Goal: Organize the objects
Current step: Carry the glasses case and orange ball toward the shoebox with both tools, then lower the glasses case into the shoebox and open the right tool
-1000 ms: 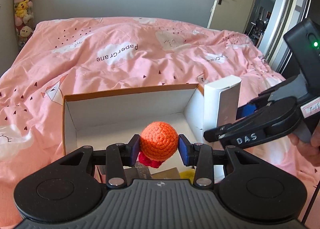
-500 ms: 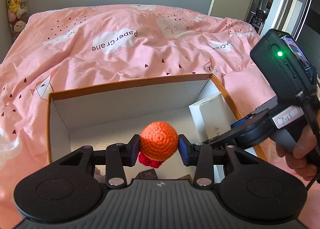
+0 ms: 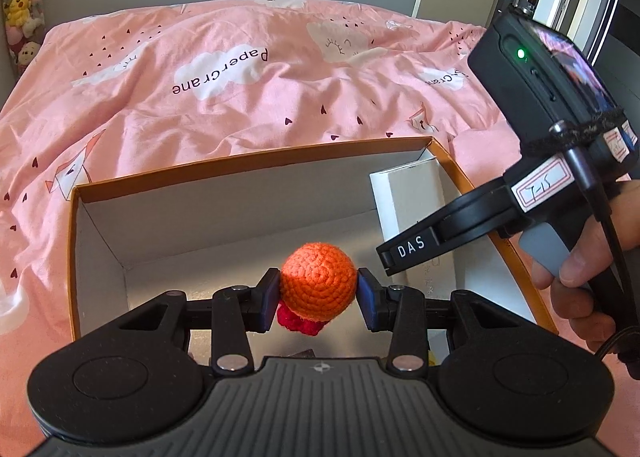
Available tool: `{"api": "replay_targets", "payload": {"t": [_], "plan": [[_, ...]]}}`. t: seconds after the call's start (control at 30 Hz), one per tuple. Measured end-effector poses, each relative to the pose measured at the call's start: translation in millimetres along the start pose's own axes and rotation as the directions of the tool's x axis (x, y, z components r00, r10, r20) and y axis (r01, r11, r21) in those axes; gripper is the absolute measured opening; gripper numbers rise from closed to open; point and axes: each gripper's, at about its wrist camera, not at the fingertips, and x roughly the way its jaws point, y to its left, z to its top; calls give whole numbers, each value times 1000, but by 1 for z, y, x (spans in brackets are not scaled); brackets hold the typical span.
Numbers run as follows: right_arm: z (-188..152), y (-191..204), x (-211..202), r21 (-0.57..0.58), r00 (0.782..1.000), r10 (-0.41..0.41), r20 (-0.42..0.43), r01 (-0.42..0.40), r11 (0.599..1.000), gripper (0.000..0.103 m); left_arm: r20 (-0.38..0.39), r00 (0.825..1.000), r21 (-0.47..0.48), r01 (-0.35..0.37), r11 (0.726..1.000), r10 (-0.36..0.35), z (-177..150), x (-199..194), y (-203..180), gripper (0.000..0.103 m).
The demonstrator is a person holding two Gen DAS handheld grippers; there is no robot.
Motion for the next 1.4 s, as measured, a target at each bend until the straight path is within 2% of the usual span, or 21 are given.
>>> {"api": "replay_targets", "payload": {"t": [0.13, 0.3, 0.37, 0.43, 0.47, 0.5, 0.63, 0.77, 0.83, 0.87, 0.9, 0.93, 1.0, 1.13, 1.23, 1.4], "plan": [[4, -4, -2, -28, 1000, 1, 25, 0, 1000, 58, -10, 1000, 16, -4, 1000, 5, 1, 6, -1, 46], [3, -11, -2, -89, 994, 110, 7, -109, 990, 47, -25, 1000, 50, -9, 999, 10, 2, 11, -3, 46], [-3, -9, -3, -157, 987, 163, 5, -160, 975, 43, -34, 999, 64, -16, 998, 18, 2, 14, -3, 46], [-10, -3, -2, -240, 975, 220, -3, -214, 947, 32, -37, 999, 76, -22, 997, 25, 3, 15, -3, 46], [-13, 0, -1, -271, 969, 245, -12, -239, 933, 22, -37, 999, 85, -26, 996, 29, 3, 16, -3, 46], [-17, 2, 1, -298, 961, 275, -24, -269, 916, 17, -37, 999, 94, -30, 995, 33, 4, 16, -3, 46], [-25, 9, 11, -342, 939, 338, -63, -338, 877, 13, -48, 998, 114, -45, 992, 51, 6, 20, -1, 46], [-29, 15, 24, -367, 942, 323, -93, -334, 868, 12, -64, 997, 110, -41, 993, 49, 6, 24, 0, 46], [-30, 16, 30, -384, 956, 281, -88, -293, 876, 10, -70, 997, 108, -35, 994, 43, 5, 24, 0, 46], [-29, 15, 34, -382, 962, 260, -87, -273, 883, 0, -71, 997, 109, -33, 994, 41, 5, 25, 0, 46], [-28, 12, 36, -371, 961, 261, -87, -274, 887, 0, -73, 996, 109, -32, 994, 40, 5, 25, -1, 46], [-27, 10, 37, -394, 956, 277, -94, -291, 872, 0, -76, 996, 109, -31, 994, 39, 5, 26, -1, 46], [-24, 5, 39, -371, 952, 292, -94, -306, 877, 0, -81, 996, 110, -24, 994, 33, 5, 27, -2, 46], [-25, 9, 40, -409, 956, 286, -63, -286, 867, 0, -86, 996, 113, -17, 993, 27, 5, 27, -5, 46], [-23, 10, 40, -387, 957, 286, -46, -281, 878, 0, -86, 996, 114, -11, 993, 21, 4, 25, -7, 46], [-26, -1, 12, -383, 953, 304, 14, -276, 881, 0, -84, 996, 136, 50, 989, -39, 2, 17, -18, 46]]}}
